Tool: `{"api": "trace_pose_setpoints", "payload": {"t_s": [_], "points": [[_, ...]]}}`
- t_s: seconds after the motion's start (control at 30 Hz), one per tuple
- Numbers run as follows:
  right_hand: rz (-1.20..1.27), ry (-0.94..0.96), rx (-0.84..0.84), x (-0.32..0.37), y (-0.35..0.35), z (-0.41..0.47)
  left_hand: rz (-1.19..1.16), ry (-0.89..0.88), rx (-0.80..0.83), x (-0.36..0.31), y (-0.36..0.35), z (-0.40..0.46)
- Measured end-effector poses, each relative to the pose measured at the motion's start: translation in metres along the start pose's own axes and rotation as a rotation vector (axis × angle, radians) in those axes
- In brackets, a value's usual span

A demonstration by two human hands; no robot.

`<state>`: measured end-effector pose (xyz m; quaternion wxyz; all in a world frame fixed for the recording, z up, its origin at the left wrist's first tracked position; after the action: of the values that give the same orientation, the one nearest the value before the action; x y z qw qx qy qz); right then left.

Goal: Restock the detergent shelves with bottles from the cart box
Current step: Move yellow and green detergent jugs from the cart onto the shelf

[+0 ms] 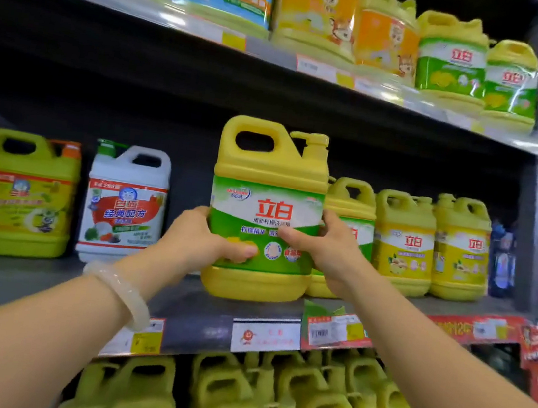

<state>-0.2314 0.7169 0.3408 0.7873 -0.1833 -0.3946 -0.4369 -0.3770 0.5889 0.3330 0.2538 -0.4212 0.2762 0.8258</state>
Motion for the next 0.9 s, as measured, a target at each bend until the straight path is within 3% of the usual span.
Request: {"api": "trace_pose_setpoints", "payload": {"t_s": [0.23,0.4,0.67,0.73,0.8,0.9], "points": [[-0.029,-0.035,0.069,-0.041,0.000,0.017,-0.088,0.108,0.002,0.041,-0.021,0.021],[-0.288,-0.038,0.260,-0.048,-0.006,0.017,-0.147,0.121,-0.014,0.046,-0.023,0.022],[-0.449,0.099,0.240,-0.050,0.003,0.017,-0.186,0.123,0.007,0.046,-0.030,0.015],[-0.449,0.144,0.131,-0.052,0.026,0.023,-0.206,0.130,0.006,0.046,-0.032,0.013],[-0.441,0.178,-0.110,-0.054,0.070,0.031,-0.228,0.138,-0.005,0.047,-0.033,0.012],[-0.588,0.105,-0.330,-0.066,0.128,0.043,-0.225,0.137,-0.009,0.048,-0.036,0.014]]}}
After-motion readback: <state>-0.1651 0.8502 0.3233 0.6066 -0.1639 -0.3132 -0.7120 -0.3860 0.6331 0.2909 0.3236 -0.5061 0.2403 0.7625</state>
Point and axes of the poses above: each hand's wrist, its own z-axis towards the middle knuckle, its own y-axis out of the back of the hand, x = y × z, the point moved 9 cm from there along z, towards the middle knuckle, and after that the axes turned 2 degrees about y, right-handed, at the moved point
